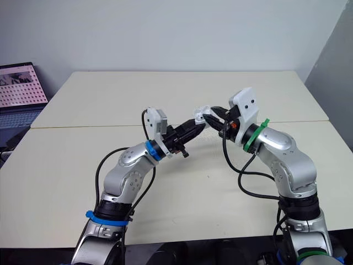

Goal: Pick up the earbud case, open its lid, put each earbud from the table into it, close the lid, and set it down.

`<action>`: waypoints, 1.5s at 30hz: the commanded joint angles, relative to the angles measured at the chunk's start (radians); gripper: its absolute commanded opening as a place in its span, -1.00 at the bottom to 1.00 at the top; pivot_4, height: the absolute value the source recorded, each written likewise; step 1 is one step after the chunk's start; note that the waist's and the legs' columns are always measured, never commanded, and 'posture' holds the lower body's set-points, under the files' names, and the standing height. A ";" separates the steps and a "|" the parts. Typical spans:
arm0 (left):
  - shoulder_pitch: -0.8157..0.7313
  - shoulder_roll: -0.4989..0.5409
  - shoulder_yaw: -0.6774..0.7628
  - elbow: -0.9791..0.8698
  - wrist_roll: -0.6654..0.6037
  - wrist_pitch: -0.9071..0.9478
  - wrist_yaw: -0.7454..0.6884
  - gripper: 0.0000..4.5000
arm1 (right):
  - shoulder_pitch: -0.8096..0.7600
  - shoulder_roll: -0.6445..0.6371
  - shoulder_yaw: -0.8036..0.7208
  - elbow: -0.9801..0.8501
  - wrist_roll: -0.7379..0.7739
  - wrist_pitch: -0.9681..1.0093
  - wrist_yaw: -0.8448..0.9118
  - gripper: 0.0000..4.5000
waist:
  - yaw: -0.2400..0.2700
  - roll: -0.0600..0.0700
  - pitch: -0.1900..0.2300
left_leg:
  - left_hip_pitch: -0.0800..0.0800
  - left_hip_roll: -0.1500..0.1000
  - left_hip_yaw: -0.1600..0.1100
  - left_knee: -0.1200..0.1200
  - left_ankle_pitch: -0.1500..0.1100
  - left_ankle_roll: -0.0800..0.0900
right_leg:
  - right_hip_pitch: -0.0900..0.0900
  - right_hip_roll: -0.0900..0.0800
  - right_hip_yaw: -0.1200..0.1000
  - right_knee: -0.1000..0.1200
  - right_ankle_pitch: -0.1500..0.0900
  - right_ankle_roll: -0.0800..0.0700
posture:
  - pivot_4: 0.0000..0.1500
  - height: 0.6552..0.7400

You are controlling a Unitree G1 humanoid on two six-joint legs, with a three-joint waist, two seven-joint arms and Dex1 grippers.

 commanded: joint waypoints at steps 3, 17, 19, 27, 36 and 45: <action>-0.021 -0.007 0.007 -0.032 -0.002 -0.030 -0.002 -0.67 | -0.035 0.008 -0.081 -0.057 0.127 0.043 0.019 -0.08 | 0.000 0.000 0.000 | 0.000 0.000 0.000 0.000 0.000 0.000 | 0.000 0.000 0.000 0.000 0.000 0.000 | 1.00 1.00; 0.052 0.129 -0.152 -0.017 0.177 -0.228 -0.186 -0.67 | -0.162 -0.105 -0.070 0.196 0.084 0.142 -0.043 -0.48 | -0.001 0.000 0.000 | 0.000 0.000 0.001 -0.001 0.000 0.001 | 0.000 0.000 0.001 0.000 0.000 0.000 | 1.00 1.00; 0.055 0.143 -0.175 0.002 0.214 -0.279 -0.206 -0.67 | -0.172 -0.115 -0.036 0.214 0.078 0.171 -0.022 -0.78 | -0.001 0.000 0.000 | 0.000 0.000 0.001 -0.001 0.000 0.001 | 0.000 0.000 0.001 0.000 0.000 0.000 | 1.00 1.00; 0.052 0.138 -0.190 0.045 0.262 -0.339 -0.197 -0.67 | -0.127 -0.205 0.078 0.064 0.125 0.286 0.114 -0.97 | 0.000 0.000 0.000 | -0.001 0.000 0.000 -0.001 -0.001 0.001 | -0.001 0.000 0.000 -0.001 0.000 0.000 | 1.00 1.00; 0.042 0.130 -0.170 0.059 0.254 -0.332 -0.182 -0.67 | -0.047 -0.267 0.040 -0.112 0.208 0.434 0.117 -0.97 | 0.001 0.000 0.000 | -0.001 0.000 0.000 -0.001 -0.001 0.001 | -0.001 0.000 -0.001 -0.001 0.000 0.000 | 1.00 1.00; 0.037 0.136 -0.175 0.073 0.251 -0.352 -0.213 -0.67 | -0.020 -0.278 -0.027 -0.142 0.239 0.446 0.091 -0.97 | 0.001 0.000 0.000 | -0.001 0.000 0.000 -0.001 -0.001 0.001 | 0.000 0.000 -0.001 -0.001 0.000 0.000 | 1.00 1.00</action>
